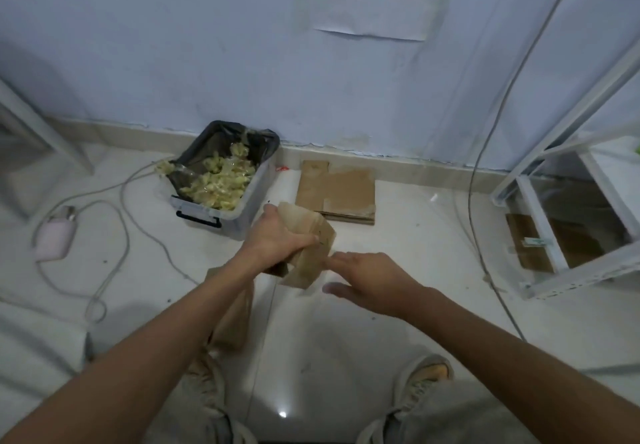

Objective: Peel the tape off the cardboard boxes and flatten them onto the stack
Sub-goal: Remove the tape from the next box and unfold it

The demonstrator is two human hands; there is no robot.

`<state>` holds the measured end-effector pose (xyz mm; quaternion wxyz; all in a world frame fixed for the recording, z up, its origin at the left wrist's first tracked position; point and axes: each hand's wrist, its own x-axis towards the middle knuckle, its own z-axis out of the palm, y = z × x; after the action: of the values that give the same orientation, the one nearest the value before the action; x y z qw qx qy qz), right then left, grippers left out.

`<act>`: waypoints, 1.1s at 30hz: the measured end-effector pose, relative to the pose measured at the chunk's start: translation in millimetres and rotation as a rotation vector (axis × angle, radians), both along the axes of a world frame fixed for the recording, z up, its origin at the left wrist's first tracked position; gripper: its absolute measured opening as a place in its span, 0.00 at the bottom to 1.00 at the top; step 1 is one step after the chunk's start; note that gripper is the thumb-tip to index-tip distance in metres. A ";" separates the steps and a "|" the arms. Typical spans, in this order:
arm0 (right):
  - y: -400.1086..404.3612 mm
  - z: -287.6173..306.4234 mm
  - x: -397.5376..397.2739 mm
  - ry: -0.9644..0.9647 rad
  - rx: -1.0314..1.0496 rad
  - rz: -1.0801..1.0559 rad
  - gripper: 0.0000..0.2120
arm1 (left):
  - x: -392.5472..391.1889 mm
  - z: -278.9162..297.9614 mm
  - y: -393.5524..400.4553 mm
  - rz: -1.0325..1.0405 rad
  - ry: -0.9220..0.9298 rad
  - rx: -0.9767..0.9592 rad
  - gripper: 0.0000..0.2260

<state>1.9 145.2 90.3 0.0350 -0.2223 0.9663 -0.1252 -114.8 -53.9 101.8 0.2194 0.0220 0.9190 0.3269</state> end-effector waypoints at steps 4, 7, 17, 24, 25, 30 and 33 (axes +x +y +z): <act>22.2 43.5 -10.9 -0.033 -0.229 -0.293 0.10 | 8.6 52.4 -11.7 -0.248 0.262 -0.156 0.42; 19.5 54.9 -7.5 -0.017 -0.419 -0.425 0.13 | 28.6 71.0 -16.2 -0.288 0.330 -0.133 0.46; 1.8 70.2 -3.7 0.110 -0.425 -0.497 0.19 | 53.3 81.3 -10.6 -0.338 0.532 -0.119 0.54; 5.5 65.2 -3.5 0.117 -0.437 -0.386 0.23 | 61.9 57.5 -13.6 -0.474 0.621 -0.145 0.47; 4.9 63.2 -3.8 0.132 -0.428 -0.358 0.21 | 62.0 54.6 -14.2 -0.494 0.628 -0.125 0.46; 4.0 54.1 -4.4 0.182 -0.430 -0.313 0.14 | 59.9 51.7 -17.3 -0.529 0.657 -0.063 0.44; 3.9 50.8 -3.1 0.209 -0.439 -0.298 0.11 | 60.4 50.6 -19.1 -0.539 0.627 -0.055 0.44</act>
<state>-1.2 149.1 141.1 -0.1326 -0.0920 0.9364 -0.3115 -54.5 -73.1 152.4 0.0069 0.3546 0.9109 0.2108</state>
